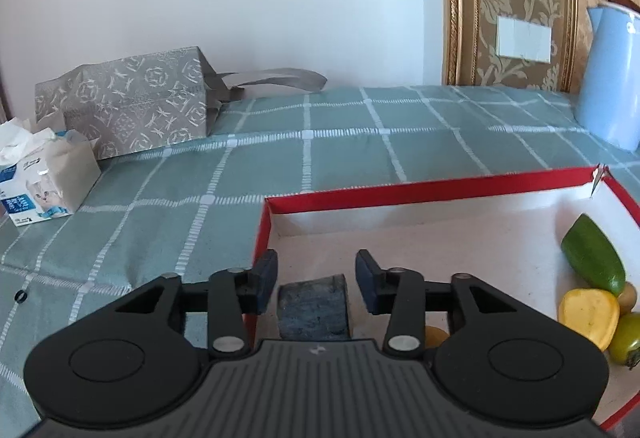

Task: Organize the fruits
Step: 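Lift the dark chunk into the tray and open the left gripper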

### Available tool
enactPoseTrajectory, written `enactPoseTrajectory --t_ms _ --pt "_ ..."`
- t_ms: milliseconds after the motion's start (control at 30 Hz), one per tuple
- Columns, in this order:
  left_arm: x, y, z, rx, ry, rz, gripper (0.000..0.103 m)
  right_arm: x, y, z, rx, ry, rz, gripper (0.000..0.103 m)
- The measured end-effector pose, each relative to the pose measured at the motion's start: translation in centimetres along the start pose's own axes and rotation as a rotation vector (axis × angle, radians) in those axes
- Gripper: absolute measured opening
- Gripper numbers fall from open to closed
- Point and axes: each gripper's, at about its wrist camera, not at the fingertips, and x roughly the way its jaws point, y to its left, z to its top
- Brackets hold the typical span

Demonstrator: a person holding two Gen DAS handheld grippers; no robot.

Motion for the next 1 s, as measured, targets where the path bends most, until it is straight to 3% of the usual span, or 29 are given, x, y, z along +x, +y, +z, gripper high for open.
enactPoseTrajectory --t_ms 100,267,433,700,1000 --pt "-1.8 0.9 -0.2 -0.060 -0.039 -0.024 0.044 0.0 0.0 0.0 0.000 0.000 0.000 0.034" --pt "-6.3 1.5 -1.4 -0.086 -0.150 0.004 0.063 0.0 -0.1 0.0 0.000 0.000 0.000 0.034" --pt "-10.0 1.0 -4.2 -0.100 -0.170 -0.021 0.065 0.0 -0.1 0.0 0.000 0.001 0.000 0.034" --pt "-11.8 -0.6 -8.2 -0.077 -0.107 -0.075 0.070 0.0 0.0 0.1 0.002 0.000 -0.005 0.033" --pt "-10.1 -0.7 -9.7 -0.101 -0.005 -0.105 0.072 -0.1 0.3 0.0 0.011 -0.004 -0.019 0.031"
